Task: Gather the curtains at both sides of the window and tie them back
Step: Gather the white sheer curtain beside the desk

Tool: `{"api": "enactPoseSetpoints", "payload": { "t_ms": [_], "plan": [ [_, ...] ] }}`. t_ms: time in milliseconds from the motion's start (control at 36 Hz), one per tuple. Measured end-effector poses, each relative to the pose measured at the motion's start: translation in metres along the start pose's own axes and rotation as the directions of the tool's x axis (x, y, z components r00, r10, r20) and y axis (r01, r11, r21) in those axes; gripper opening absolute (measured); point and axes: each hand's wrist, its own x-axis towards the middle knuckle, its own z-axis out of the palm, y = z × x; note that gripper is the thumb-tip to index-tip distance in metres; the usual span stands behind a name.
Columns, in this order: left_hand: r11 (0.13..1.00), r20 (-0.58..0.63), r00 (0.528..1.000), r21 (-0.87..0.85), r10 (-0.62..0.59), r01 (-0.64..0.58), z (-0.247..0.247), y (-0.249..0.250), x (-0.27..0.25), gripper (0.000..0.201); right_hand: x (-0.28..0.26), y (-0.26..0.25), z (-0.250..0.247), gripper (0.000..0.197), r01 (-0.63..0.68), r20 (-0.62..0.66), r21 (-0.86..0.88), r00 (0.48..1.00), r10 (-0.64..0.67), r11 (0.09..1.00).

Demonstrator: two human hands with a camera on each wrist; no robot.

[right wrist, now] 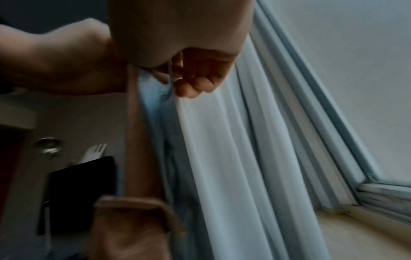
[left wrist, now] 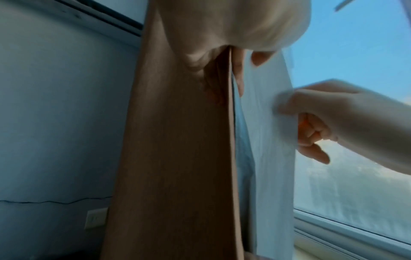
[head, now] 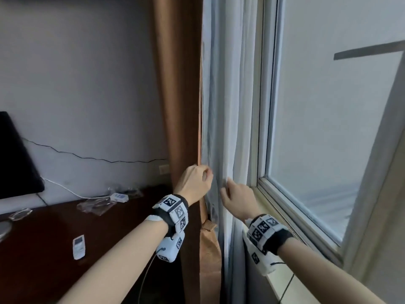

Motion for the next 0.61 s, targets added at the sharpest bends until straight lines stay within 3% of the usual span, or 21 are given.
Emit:
{"api": "enactPoseSetpoints", "payload": {
  "t_ms": [139,194,278,333,389,472,528,611],
  "plan": [
    [0.999,0.050,0.998,-0.044,0.028,-0.026,-0.002,0.025,-0.013,0.052,-0.009,-0.021,0.003,0.019,0.129,0.093,-0.033,0.988,-0.126,0.991],
    [1.000,0.065,0.998,0.021,-0.024,0.023,-0.004,0.032,-0.013,0.046,-0.004,-0.026,0.001,0.019,0.146,0.118,-0.032,0.983,-0.141,0.989],
    [0.995,0.041,0.997,0.080,-0.060,0.057,-0.012,0.030,-0.012,0.019,0.003,-0.026,0.000,0.018,0.208,0.114,0.007,0.972,-0.207,0.978],
    [0.995,0.067,0.995,0.078,-0.068,0.063,-0.020,0.025,-0.014,0.040,0.008,-0.019,0.003,0.019,0.221,0.195,0.026,0.955,-0.222,0.975],
    [0.994,0.077,0.996,0.106,-0.034,0.025,-0.027,0.021,-0.019,0.070,0.012,-0.007,0.004,0.022,0.145,0.284,0.037,0.947,-0.150,0.989],
    [0.981,0.038,0.997,0.177,0.073,-0.078,-0.036,0.013,-0.031,0.105,0.018,0.014,0.007,0.029,-0.037,0.240,0.085,0.971,0.015,0.996],
    [0.974,0.064,0.996,0.210,0.068,-0.080,-0.041,0.009,-0.037,0.111,0.027,0.026,0.009,0.029,-0.180,0.167,0.161,0.974,0.153,0.970],
    [0.988,0.080,0.997,0.156,-0.008,-0.005,-0.048,-0.003,-0.034,0.105,0.050,0.038,0.011,0.031,-0.360,0.105,0.318,0.933,0.344,0.877]
  ]
}}
